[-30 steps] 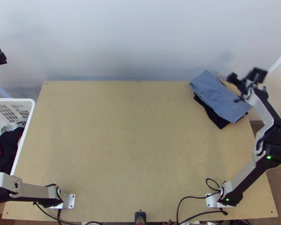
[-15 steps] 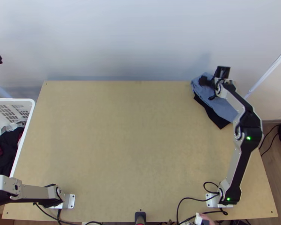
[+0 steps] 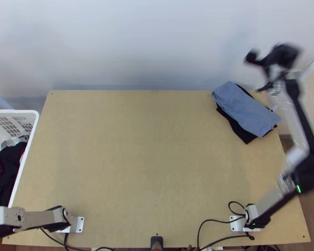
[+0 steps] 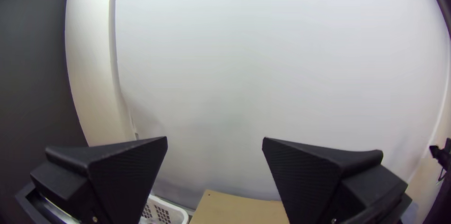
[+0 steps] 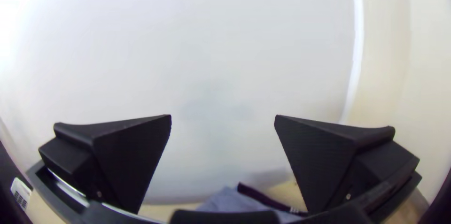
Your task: Fold the t-shirt
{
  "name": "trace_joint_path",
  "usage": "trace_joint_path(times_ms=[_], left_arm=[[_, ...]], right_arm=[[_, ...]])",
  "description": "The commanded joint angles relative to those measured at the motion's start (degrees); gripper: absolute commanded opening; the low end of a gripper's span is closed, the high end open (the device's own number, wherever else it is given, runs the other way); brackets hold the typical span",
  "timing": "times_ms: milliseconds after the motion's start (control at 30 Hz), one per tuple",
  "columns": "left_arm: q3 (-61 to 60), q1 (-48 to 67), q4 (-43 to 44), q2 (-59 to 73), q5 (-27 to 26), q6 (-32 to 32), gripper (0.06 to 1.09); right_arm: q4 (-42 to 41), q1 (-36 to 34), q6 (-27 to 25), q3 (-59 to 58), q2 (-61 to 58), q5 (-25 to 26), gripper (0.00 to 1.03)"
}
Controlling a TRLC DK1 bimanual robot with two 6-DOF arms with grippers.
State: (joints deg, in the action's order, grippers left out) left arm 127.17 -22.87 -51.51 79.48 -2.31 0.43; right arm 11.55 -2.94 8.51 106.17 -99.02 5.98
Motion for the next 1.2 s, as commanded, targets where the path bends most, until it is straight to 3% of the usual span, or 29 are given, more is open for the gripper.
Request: trace_joint_path(times_ms=[0, 167, 267, 433, 500, 667, 767, 900, 1100, 1167], left_arm=[[-1.4, -1.4, -0.1, -4.4, 0.3, -3.1, 1.04], [-13.7, -3.1, 1.8, -14.0, 0.3, -4.6, 1.04], [-23.6, -3.2, 5.9, -21.8, 0.3, -4.5, 1.04], [-42.0, -2.8, 18.3, -37.0, 0.3, -2.9, 1.04], [-49.0, -3.0, 22.4, -42.4, 0.3, -2.2, 1.04], [-70.3, -4.1, 36.6, -58.9, 0.4, -3.9, 1.04], [-83.7, -6.1, 44.9, -69.1, 0.4, -9.1, 1.04], [-95.4, -6.1, 46.7, -77.0, 0.3, -13.1, 1.04], [-109.1, -5.7, 49.0, -79.6, 0.0, -13.2, 1.04], [-113.1, -5.5, 48.7, -79.6, -0.4, -11.9, 1.04]], right_arm=[[-1.4, -0.9, 0.5, 0.8, 9.7, -0.4, 0.99], [-2.5, -2.9, 2.3, -5.0, 21.1, -1.2, 0.99], [-5.2, -5.0, 3.1, -13.1, 29.9, -6.4, 0.99], [-26.4, -6.4, 2.6, -36.9, 51.4, -10.0, 0.99], [-31.3, -6.3, -0.8, -46.5, 60.0, -10.8, 0.99], [-31.2, -5.2, -2.4, -63.4, 76.1, -11.3, 0.99], [-31.4, -3.9, -2.1, -72.2, 84.1, -11.3, 0.99], [-31.2, -2.7, -1.4, -84.2, 88.6, -11.3, 0.99], [-31.9, 2.2, -2.2, -104.1, 99.6, -10.8, 0.99], [-30.1, 5.0, -1.7, -105.8, 99.3, -5.1, 0.99]])
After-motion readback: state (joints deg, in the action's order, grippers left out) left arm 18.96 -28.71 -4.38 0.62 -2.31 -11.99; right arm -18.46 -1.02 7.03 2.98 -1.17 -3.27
